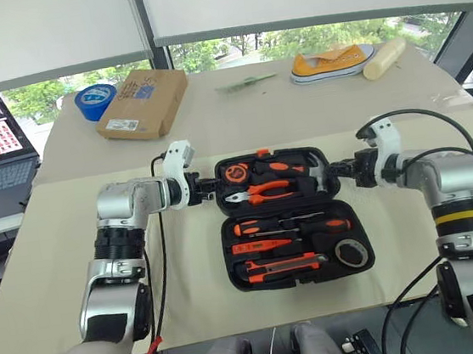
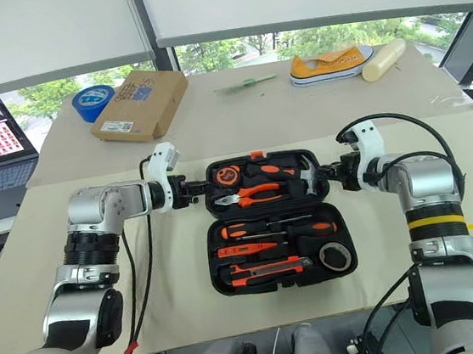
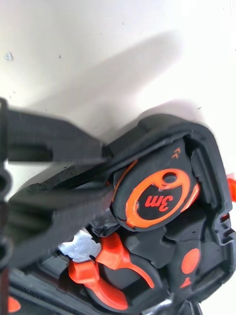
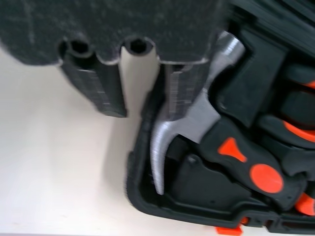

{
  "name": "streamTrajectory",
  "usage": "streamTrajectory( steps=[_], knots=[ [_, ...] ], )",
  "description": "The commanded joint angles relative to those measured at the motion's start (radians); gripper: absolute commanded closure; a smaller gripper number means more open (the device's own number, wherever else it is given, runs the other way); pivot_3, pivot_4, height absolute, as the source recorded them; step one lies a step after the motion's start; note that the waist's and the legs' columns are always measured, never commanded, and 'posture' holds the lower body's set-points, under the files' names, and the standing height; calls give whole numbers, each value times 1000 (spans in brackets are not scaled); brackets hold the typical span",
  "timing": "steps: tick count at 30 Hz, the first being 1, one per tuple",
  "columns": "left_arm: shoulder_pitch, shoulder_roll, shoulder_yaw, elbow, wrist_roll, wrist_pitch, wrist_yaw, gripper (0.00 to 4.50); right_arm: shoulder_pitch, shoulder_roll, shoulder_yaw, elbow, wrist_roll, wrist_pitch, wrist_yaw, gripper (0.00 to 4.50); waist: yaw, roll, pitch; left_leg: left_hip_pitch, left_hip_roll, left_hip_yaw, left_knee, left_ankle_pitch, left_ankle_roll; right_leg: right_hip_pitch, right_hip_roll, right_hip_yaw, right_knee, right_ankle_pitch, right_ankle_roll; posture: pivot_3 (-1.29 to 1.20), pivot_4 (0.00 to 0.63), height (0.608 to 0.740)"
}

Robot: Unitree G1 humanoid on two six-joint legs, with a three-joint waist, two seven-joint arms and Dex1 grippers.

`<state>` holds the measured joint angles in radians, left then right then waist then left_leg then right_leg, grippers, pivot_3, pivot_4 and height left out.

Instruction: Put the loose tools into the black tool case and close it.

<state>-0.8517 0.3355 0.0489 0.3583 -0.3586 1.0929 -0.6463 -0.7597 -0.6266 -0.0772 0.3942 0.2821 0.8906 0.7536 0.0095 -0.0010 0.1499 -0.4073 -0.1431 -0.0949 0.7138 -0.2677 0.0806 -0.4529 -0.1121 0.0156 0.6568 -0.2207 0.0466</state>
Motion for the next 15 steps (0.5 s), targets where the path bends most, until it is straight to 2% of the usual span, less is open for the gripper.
streamTrajectory(
  steps=[1,15],
  knots=[
    [22,-3,-13,-37,-28,2,-25,4500,-5,1,-27,-53,23,-6,-8,4453,-1,0,0,0,0,0,0,0,0,0,0,0,0,0,0,0,150,735],
    [-11,-14,-45,-16,2,-126,-38,4500,-34,1,-30,-81,48,-14,9,4453,-1,0,0,0,0,0,0,0,0,0,0,0,0,0,0,0,150,735]
  ],
)
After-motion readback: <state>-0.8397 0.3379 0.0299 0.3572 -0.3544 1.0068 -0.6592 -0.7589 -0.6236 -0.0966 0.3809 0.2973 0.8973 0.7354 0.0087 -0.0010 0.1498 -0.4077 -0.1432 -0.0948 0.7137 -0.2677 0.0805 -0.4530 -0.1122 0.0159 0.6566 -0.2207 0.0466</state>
